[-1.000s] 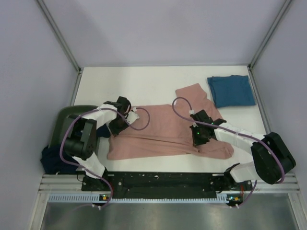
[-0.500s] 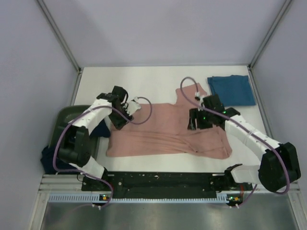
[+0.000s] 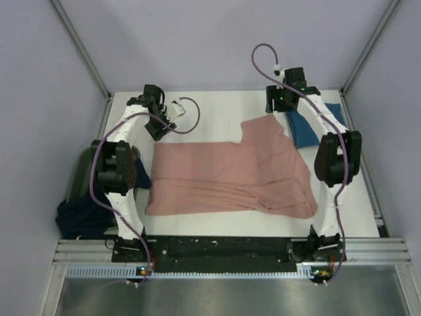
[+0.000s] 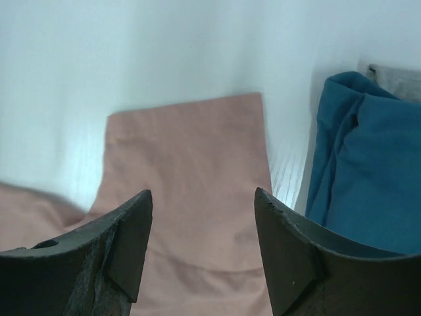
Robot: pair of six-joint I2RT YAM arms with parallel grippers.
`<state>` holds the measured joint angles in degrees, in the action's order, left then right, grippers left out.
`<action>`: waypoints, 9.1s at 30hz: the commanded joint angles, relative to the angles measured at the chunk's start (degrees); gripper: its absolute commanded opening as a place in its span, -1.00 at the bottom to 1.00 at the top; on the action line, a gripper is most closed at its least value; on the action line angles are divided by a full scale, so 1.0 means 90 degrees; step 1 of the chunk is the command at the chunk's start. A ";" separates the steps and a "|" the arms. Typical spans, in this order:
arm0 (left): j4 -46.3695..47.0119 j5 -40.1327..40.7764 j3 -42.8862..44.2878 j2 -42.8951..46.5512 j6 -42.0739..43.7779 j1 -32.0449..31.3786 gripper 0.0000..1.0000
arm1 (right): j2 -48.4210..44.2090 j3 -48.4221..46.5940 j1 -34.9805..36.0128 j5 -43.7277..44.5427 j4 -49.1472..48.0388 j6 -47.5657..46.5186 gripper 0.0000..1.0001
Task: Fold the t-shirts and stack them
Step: Fold the flattened tshirt in 1/3 of the way, then grap the side of the flattened tshirt furthest away from the robot with both arms, then fold the other side of the tshirt into a rectangle, then rotate the tshirt 90 degrees, then grab the bottom of the folded rectangular tshirt with both arms
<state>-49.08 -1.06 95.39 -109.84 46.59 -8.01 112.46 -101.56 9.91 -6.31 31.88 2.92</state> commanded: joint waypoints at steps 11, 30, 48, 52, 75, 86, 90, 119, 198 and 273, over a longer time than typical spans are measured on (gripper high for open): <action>-0.0279 0.0792 0.1275 -0.2101 0.1434 0.0128 0.54 | 0.3920 -0.4058 -0.0037 0.0574 0.2473 -0.0656 0.25; -0.1160 -0.0401 0.0944 -0.1908 0.1075 0.0079 -1.00 | 0.1853 -0.2761 -0.0037 -0.0491 0.2445 -0.1018 -1.00; 0.0630 -0.0331 -0.3244 0.2477 0.0418 0.0187 -1.00 | -0.3765 0.3910 -0.0037 -0.0648 0.1896 -0.0373 -1.00; 0.0813 -0.0332 -0.3996 0.2537 0.0653 0.0187 -1.00 | -0.3727 0.4311 -0.0047 -0.0276 0.2346 -0.0373 -1.00; 0.0435 0.0236 -0.3960 0.2204 0.1132 0.0177 0.07 | -0.2445 0.4498 -0.0115 0.1413 0.2610 -0.0090 -0.11; -0.1264 -0.1972 -0.3019 0.3434 0.0653 -0.1323 -0.15 | -0.4214 0.4506 -0.0564 -0.0069 0.1938 0.0291 0.00; -0.1374 -0.1808 -0.4141 0.3708 0.0508 -0.2496 -0.07 | -0.4051 0.4537 -0.0671 0.0348 0.1674 0.0360 0.19; -0.0084 0.0470 -0.7504 0.4353 0.1083 -0.2811 -1.00 | 0.0238 0.1685 -0.0984 0.0007 0.0227 -0.0158 -1.00; -0.1235 -0.3895 -0.4633 0.2351 0.0360 -0.4217 -0.27 | 0.3900 -0.4487 -0.0213 -0.0246 0.0121 -0.0284 -0.75; 0.3511 -0.1386 -0.7670 0.4929 0.0487 -0.5916 -1.00 | -0.5464 0.7680 0.7580 -0.0198 -0.0378 -0.3616 -1.00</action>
<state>-20.49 -11.35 26.92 -65.25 51.86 -59.75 68.25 -32.97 77.32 -8.69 27.53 -32.36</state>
